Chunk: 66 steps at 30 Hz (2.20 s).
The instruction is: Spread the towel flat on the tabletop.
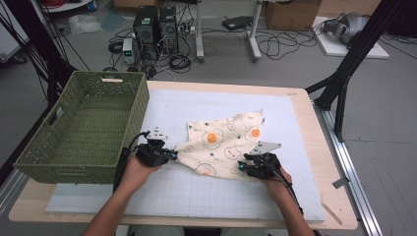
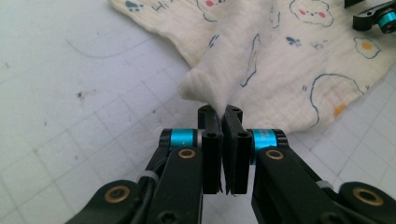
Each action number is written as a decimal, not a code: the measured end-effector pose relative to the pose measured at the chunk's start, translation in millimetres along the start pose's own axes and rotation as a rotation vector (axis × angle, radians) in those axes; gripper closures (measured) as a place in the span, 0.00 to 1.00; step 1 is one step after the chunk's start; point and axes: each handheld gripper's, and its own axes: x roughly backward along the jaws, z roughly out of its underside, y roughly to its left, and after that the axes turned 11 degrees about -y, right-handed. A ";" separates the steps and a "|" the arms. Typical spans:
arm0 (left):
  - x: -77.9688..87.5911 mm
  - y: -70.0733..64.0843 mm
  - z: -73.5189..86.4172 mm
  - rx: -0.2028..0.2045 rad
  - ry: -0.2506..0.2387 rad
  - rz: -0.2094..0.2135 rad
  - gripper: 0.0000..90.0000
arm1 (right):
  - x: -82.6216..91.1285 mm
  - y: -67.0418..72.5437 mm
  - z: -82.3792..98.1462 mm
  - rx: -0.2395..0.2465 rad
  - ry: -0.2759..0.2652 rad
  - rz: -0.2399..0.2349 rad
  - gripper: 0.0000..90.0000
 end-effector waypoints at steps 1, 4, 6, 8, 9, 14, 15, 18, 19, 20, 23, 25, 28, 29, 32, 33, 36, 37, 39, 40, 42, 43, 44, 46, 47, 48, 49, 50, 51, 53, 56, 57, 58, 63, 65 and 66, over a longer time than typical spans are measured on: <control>-2.6 -1.4 0.9 0.000 0.010 0.009 0.96 | 0.1 0.3 -0.4 0.014 0.005 -0.016 0.85; -13.1 -4.1 2.8 0.024 0.003 -0.002 0.77 | 0.5 1.2 -0.8 0.025 0.014 -0.045 0.99; -17.2 -6.3 1.8 0.014 -0.013 -0.033 0.65 | 1.6 -0.1 -1.6 0.023 0.026 -0.035 0.99; -16.4 -6.7 -0.4 0.015 -0.054 -0.044 0.54 | 4.6 -2.4 -1.0 0.032 0.038 0.001 0.99; -14.6 -6.5 -1.6 0.022 -0.082 -0.048 0.53 | 6.4 -4.2 -0.3 0.031 0.044 0.011 0.99; -3.3 1.4 -3.6 0.062 -0.168 -0.078 0.48 | 20.6 -13.4 3.6 0.052 0.116 0.098 0.99; -2.8 2.6 -3.6 0.069 -0.179 -0.085 0.48 | 23.6 -14.4 4.3 0.061 0.133 0.116 0.99; -5.4 6.1 -3.6 0.077 -0.199 -0.097 0.49 | 32.4 -13.6 6.0 0.127 0.177 0.192 0.99; -8.6 6.7 -3.5 0.078 -0.203 -0.104 0.49 | 34.4 -14.7 6.6 0.114 0.169 0.193 0.98; -12.4 7.7 -3.3 0.078 -0.197 -0.108 0.50 | 36.8 -16.1 7.7 0.087 0.149 0.185 0.95; -27.2 9.7 -2.8 0.093 -0.175 -0.117 0.50 | 41.1 -19.6 8.9 0.021 0.073 0.172 0.81; -37.4 10.1 -4.2 0.098 -0.170 -0.139 0.50 | 44.0 -21.1 7.7 0.005 0.031 0.177 0.75; -52.0 9.0 -12.9 0.094 -0.169 -0.151 0.50 | 47.0 -22.7 7.3 -0.020 -0.017 0.179 0.71; -57.1 7.5 -15.0 0.091 -0.180 -0.155 0.50 | 47.2 -23.2 7.6 -0.026 -0.025 0.180 0.70; -75.2 3.0 -20.9 0.046 -0.116 -0.162 0.49 | 46.5 -24.1 8.8 -0.040 -0.026 0.178 0.69; -81.0 1.1 -22.0 0.016 -0.094 -0.166 0.49 | 46.2 -24.0 9.0 -0.039 -0.025 0.180 0.69; -90.5 -3.6 -19.8 -0.101 -0.099 -0.197 0.58 | 45.9 -24.2 9.1 -0.039 -0.032 0.174 0.69; -91.7 -5.7 -19.7 -0.119 -0.105 -0.195 0.64 | 45.9 -24.0 9.2 -0.045 -0.033 0.172 0.68; -94.0 -12.2 -19.5 -0.175 -0.103 -0.204 0.87 | 45.6 -24.5 9.8 -0.044 -0.038 0.171 0.68; -95.9 -14.4 -20.1 -0.204 -0.101 -0.225 0.95 | 45.4 -24.4 9.9 -0.047 -0.041 0.173 0.69; -97.5 -10.2 -21.6 -0.157 -0.112 -0.262 0.96 | 45.4 -25.0 9.9 -0.047 -0.048 0.175 0.69; -97.5 -5.2 -21.8 -0.121 -0.122 -0.280 0.96 | 45.4 -24.9 9.8 -0.051 -0.052 0.173 0.69; -96.3 0.8 -22.3 -0.068 -0.126 -0.291 0.96 | 45.3 -24.5 9.7 -0.057 -0.055 0.170 0.69; -94.6 9.6 -23.5 -0.044 -0.127 -0.314 0.96 | 44.4 -23.9 9.7 -0.056 -0.056 0.166 0.69; -94.0 12.5 -23.6 -0.059 -0.133 -0.334 0.96 | 43.7 -23.3 9.4 -0.054 -0.054 0.168 0.69; -93.7 16.5 -24.1 -0.044 -0.137 -0.344 0.96 | 42.7 -23.1 9.2 -0.054 -0.058 0.166 0.69; -92.9 20.7 -25.0 -0.037 -0.131 -0.356 0.96 | 41.8 -22.6 9.0 -0.056 -0.058 0.165 0.69; -92.5 24.3 -25.7 -0.037 -0.138 -0.375 0.96 | 40.5 -21.9 8.7 -0.056 -0.058 0.163 0.69; -92.5 28.0 -26.1 -0.034 -0.157 -0.393 0.96 | 39.0 -21.4 8.6 -0.058 -0.060 0.161 0.69; -94.4 36.8 -28.0 -0.020 -0.143 -0.410 0.96 | 36.4 -20.9 8.4 -0.066 -0.066 0.157 0.69; -93.1 41.9 -27.8 0.015 -0.158 -0.430 0.89 | 33.8 -20.1 7.6 -0.077 -0.073 0.164 0.67; -92.1 42.1 -27.5 0.027 -0.171 -0.415 0.76 | 33.6 -20.3 7.2 -0.082 -0.077 0.181 0.65; -90.7 42.6 -27.4 0.039 -0.179 -0.396 0.69 | 33.7 -21.0 7.1 -0.088 -0.086 0.209 0.62; -80.7 40.3 -26.3 0.080 -0.171 -0.333 0.52 | 26.3 -30.9 11.7 -0.170 -0.062 0.233 0.62; -76.4 36.8 -26.0 0.075 -0.179 -0.309 0.50 | 21.4 -31.5 14.9 -0.167 -0.018 0.255 0.66; -74.2 34.7 -26.1 0.074 -0.177 -0.300 0.50 | 20.3 -32.5 16.3 -0.160 -0.014 0.261 0.69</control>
